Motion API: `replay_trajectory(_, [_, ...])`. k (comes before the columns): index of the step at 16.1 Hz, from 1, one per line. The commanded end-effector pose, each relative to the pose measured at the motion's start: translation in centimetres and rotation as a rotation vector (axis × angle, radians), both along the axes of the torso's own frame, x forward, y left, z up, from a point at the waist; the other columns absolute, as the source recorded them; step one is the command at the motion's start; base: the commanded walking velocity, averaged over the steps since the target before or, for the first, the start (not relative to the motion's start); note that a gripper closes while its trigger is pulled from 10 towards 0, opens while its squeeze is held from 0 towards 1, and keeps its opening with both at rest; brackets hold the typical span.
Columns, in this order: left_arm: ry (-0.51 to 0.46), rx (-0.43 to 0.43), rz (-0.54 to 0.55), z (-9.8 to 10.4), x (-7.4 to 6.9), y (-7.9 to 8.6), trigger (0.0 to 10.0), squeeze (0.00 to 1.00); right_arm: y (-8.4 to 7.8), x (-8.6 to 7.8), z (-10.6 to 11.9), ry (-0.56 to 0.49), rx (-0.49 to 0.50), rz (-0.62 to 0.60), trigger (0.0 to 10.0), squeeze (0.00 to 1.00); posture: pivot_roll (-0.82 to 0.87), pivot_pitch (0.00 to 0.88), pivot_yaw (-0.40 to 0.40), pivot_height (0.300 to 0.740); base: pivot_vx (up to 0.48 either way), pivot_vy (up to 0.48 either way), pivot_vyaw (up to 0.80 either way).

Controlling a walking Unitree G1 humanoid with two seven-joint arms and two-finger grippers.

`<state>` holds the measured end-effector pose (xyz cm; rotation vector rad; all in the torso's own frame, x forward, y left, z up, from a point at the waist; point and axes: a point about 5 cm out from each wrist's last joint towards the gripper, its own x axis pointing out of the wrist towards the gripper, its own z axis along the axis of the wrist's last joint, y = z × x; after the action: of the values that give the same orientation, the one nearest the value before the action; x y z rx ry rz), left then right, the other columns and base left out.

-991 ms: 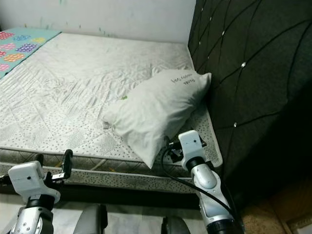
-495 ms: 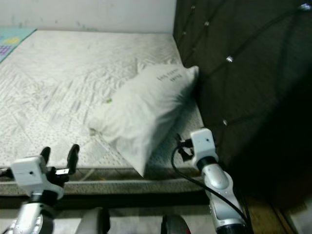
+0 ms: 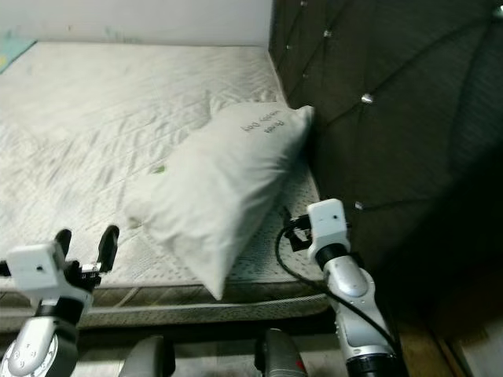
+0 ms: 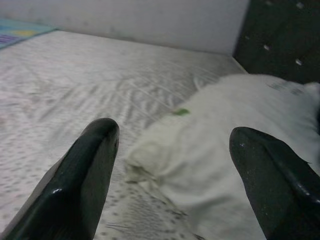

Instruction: Clean up the room

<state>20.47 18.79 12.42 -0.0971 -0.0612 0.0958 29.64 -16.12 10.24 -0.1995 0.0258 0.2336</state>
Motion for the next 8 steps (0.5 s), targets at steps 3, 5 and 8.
replay_trajectory(3, [0.031, 0.014, 0.031, -0.27, -0.02, 0.51, 10.0, 0.0, 0.61, 0.32, 0.38, -0.009, 0.023, 0.027, 10.0, 0.0, -0.04, 0.107, -0.033, 0.628, 0.0, 0.0, 0.8])
replay_trajectory(5, [0.033, 0.012, 0.035, -0.29, -0.03, 0.49, 10.0, 0.0, 0.54, 0.44, 0.42, -0.007, 0.034, 0.027, 10.0, 0.0, -0.04, 0.104, -0.035, 0.628, 0.0, 0.0, 0.4])
replay_trajectory(8, [0.034, 0.008, 0.037, -0.29, 0.06, 0.41, 10.0, 0.0, 0.58, 0.61, 0.43, 0.002, 0.053, 0.031, 10.0, 0.0, -0.04, 0.099, -0.041, 0.628, 0.0, 0.0, 0.0])
